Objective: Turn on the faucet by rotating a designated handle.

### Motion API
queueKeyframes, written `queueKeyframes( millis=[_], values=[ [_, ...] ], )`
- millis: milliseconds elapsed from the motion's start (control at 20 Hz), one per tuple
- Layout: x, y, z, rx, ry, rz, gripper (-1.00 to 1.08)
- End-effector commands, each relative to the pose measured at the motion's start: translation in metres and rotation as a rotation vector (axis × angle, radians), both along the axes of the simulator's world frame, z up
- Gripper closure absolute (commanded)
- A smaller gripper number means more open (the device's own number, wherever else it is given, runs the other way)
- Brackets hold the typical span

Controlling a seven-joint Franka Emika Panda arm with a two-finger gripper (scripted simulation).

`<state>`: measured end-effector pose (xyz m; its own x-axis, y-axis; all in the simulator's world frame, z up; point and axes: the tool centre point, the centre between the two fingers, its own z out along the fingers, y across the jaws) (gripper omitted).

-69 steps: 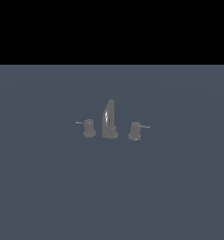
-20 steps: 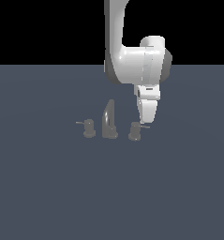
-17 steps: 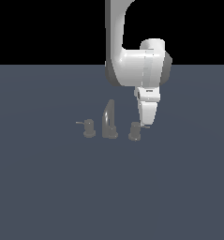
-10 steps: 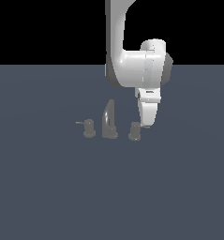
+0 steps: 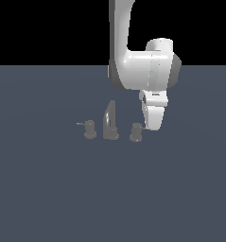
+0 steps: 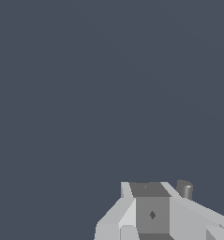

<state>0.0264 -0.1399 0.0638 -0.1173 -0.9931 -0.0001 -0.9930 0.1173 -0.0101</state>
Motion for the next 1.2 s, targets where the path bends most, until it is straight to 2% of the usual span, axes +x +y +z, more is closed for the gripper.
queueKeyframes(
  millis=[0, 600, 650, 700, 1150],
  values=[
    [-0.004, 0.001, 0.000, 0.000, 0.002, 0.000, 1.08],
    [-0.043, 0.009, 0.000, 0.001, 0.009, -0.006, 1.08],
    [-0.043, 0.009, 0.000, 0.001, 0.009, -0.006, 1.08],
    [-0.037, -0.003, -0.001, -0.009, -0.001, -0.021, 1.08],
    [-0.056, 0.037, 0.000, -0.001, 0.008, -0.009, 1.08]
  ],
)
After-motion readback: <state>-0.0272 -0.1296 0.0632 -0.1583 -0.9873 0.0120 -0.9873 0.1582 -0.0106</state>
